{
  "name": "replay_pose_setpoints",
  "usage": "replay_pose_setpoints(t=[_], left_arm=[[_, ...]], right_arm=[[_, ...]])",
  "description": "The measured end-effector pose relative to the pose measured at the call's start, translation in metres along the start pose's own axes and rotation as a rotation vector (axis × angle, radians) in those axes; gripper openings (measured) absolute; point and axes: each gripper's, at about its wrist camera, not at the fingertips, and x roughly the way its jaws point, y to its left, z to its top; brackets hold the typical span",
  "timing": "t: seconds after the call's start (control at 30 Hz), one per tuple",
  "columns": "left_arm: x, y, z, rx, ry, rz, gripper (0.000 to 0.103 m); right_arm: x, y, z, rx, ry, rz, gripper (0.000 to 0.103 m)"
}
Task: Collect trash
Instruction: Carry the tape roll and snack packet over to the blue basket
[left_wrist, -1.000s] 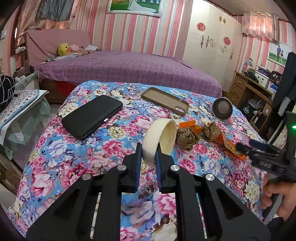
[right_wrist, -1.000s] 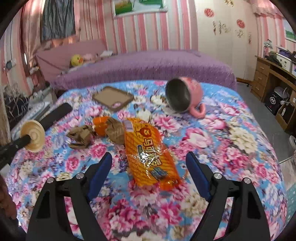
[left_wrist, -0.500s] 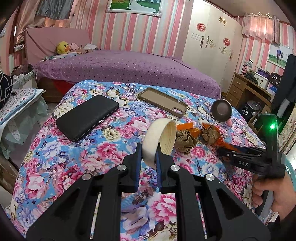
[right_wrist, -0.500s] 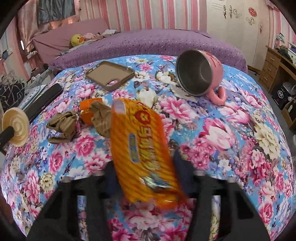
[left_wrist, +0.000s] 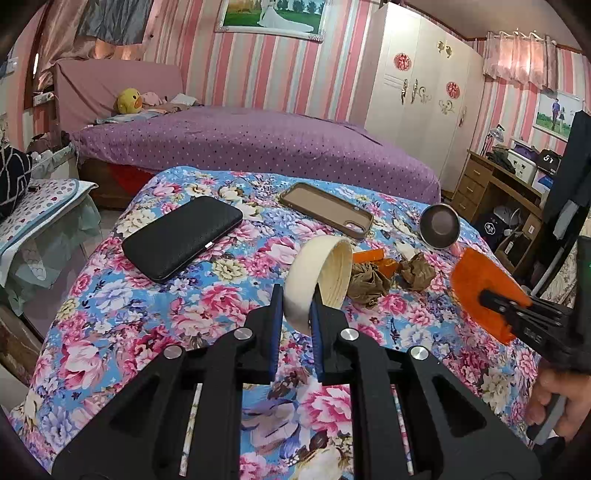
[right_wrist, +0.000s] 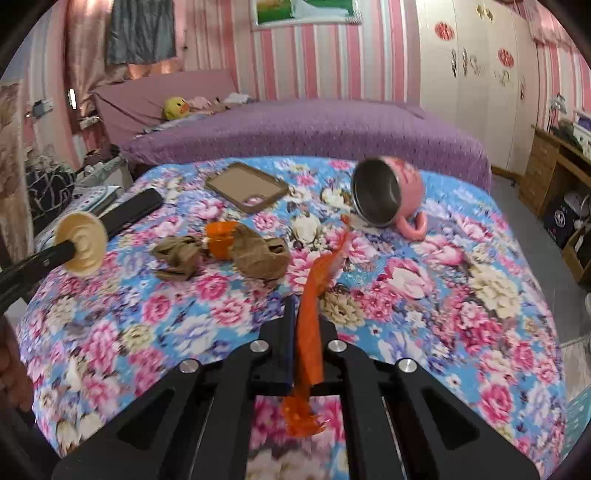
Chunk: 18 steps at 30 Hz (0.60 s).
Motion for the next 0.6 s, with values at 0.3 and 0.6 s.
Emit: replay_pose_setpoints(t=[0.3, 0.6], left_arm=[[-0.018, -0.011, -0.004, 0.004, -0.038, -0.022, 0.013], [-0.036, -0.025, -0.008, 0.015, -0.078, -0.038, 0.013]], right_arm=[[-0.047, 0.0, -0.005, -0.033, -0.119, 0.029, 0.003], [-0.073, -0.009, -0.011, -0.041, -0.177, 0.034, 0.002]])
